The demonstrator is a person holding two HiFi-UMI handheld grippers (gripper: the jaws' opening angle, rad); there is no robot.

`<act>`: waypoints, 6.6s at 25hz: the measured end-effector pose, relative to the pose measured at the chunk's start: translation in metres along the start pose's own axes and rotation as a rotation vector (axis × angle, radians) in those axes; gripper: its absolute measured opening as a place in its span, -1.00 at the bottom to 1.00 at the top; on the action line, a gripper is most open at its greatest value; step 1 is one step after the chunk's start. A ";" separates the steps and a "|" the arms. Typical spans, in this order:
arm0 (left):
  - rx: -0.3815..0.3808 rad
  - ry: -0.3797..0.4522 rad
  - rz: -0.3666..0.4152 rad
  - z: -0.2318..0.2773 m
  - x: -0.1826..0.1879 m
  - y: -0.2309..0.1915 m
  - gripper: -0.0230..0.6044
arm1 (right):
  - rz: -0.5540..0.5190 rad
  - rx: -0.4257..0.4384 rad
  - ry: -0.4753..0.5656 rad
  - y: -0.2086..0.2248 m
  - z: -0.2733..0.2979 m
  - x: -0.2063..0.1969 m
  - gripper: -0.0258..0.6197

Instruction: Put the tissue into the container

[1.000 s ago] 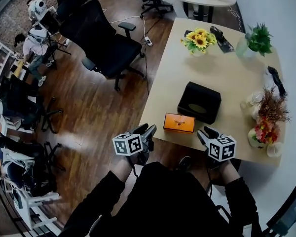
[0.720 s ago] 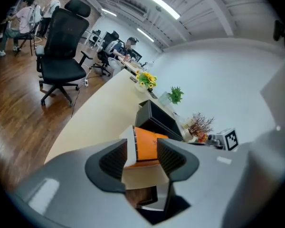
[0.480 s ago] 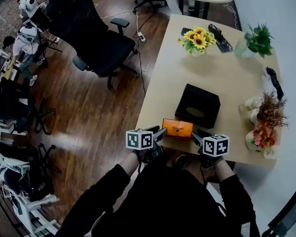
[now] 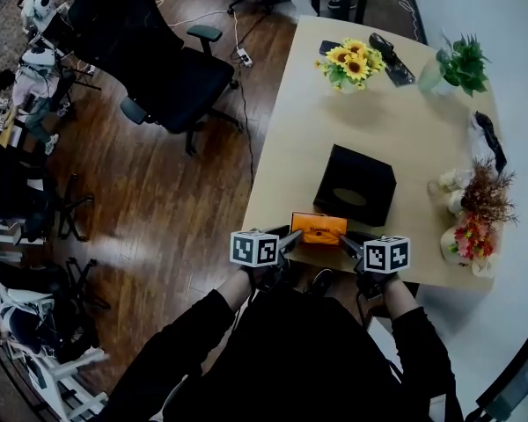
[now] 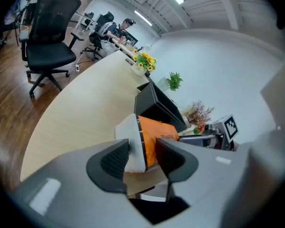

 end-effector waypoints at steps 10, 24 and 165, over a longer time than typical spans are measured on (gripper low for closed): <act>0.030 -0.076 0.141 -0.011 -0.005 0.005 -0.52 | -0.077 -0.029 -0.002 -0.011 -0.005 -0.007 -0.70; 0.027 0.027 0.246 -0.060 0.008 0.060 -0.51 | -0.182 0.047 0.123 -0.054 -0.058 0.004 -0.70; 0.037 0.398 0.836 -0.069 0.046 0.214 -0.51 | -0.396 -0.227 0.862 -0.041 -0.252 0.033 -0.76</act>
Point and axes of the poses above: the fingertips, and each gripper's own axes: z forward along the fingers, y to its right, x out of its top, the point moved 3 cm from there along -z, backward along the fingers, and after that the axes turned 2 degrees about -x, right-handed, at the moved point
